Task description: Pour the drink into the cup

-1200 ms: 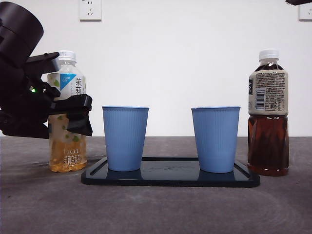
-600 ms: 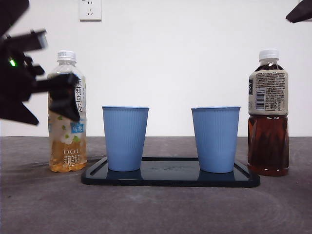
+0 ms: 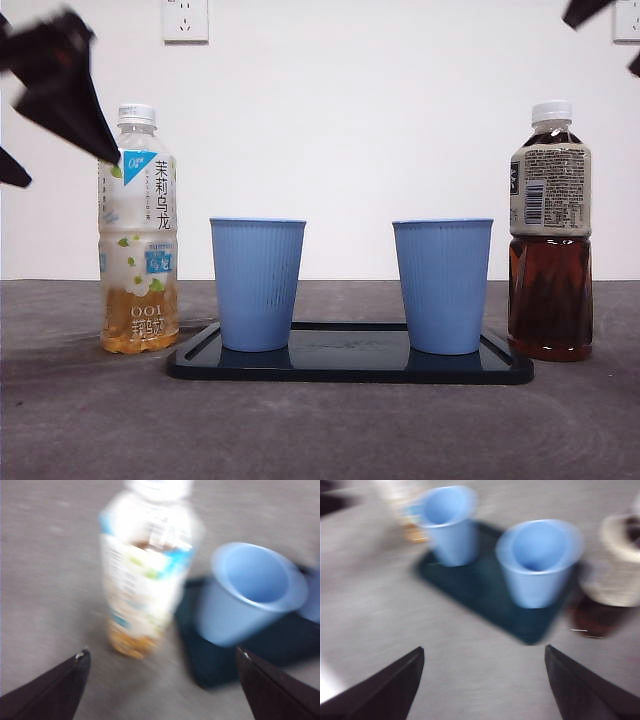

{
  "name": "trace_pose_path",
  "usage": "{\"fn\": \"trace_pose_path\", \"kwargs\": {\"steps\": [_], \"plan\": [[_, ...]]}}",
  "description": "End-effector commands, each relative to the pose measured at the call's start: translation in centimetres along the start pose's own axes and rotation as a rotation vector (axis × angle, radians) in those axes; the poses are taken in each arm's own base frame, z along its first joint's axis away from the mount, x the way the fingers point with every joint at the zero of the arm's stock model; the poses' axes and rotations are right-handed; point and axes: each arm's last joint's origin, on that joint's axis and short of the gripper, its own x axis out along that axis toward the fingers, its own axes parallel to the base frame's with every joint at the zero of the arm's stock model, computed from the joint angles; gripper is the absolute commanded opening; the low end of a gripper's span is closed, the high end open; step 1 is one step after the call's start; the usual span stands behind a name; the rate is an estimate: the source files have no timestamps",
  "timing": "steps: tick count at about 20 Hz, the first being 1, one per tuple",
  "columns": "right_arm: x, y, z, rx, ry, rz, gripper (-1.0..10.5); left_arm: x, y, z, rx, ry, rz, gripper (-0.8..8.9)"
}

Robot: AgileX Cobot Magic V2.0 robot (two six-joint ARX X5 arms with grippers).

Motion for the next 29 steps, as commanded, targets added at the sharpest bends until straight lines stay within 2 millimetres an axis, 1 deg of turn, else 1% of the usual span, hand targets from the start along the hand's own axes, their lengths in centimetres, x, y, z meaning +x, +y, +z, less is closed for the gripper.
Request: {"fn": "trace_pose_path", "kwargs": {"steps": [1,4,7,11,12,13,14,15,16,17,29], "plan": [[-0.1,0.0,0.5,-0.012,-0.025,-0.060,3.8,-2.1,-0.5,0.2,-0.024,-0.007,-0.102,3.97],[0.2,-0.1,0.6,-0.006,-0.010,-0.062,3.8,-4.4,-0.7,-0.2,-0.052,0.000,-0.200,3.92],[0.7,-0.1,0.6,0.012,0.009,-0.065,3.8,-6.1,-0.6,-0.7,-0.099,-0.008,-0.241,3.92],[1.1,-0.1,0.6,0.021,0.030,-0.068,3.8,-7.5,-0.5,-1.1,-0.097,-0.036,-0.247,3.91],[1.1,-0.1,0.6,0.021,0.034,-0.069,3.8,-7.6,-0.5,-1.1,-0.097,-0.040,-0.248,3.76],[1.1,-0.1,0.5,0.021,0.038,-0.070,3.4,-7.7,-0.5,-1.2,-0.096,-0.040,-0.249,3.17],[1.1,-0.1,0.5,0.022,0.043,-0.070,2.4,-7.8,-0.4,-1.2,-0.097,-0.036,-0.248,2.51],[1.0,-0.1,0.4,0.022,0.050,-0.071,1.2,-7.8,-0.4,-1.3,-0.097,-0.030,-0.246,1.77],[1.1,-0.2,0.3,0.022,0.059,-0.074,0.0,-7.8,-0.4,-1.3,-0.097,-0.026,-0.245,0.49],[1.0,-0.2,0.3,0.022,0.064,-0.075,0.1,-7.8,-0.4,-1.3,-0.097,-0.025,-0.245,0.08],[1.0,-0.2,0.3,0.030,0.061,-0.074,0.1,-7.8,-0.4,-1.3,-0.092,-0.034,-0.247,0.07]]}}
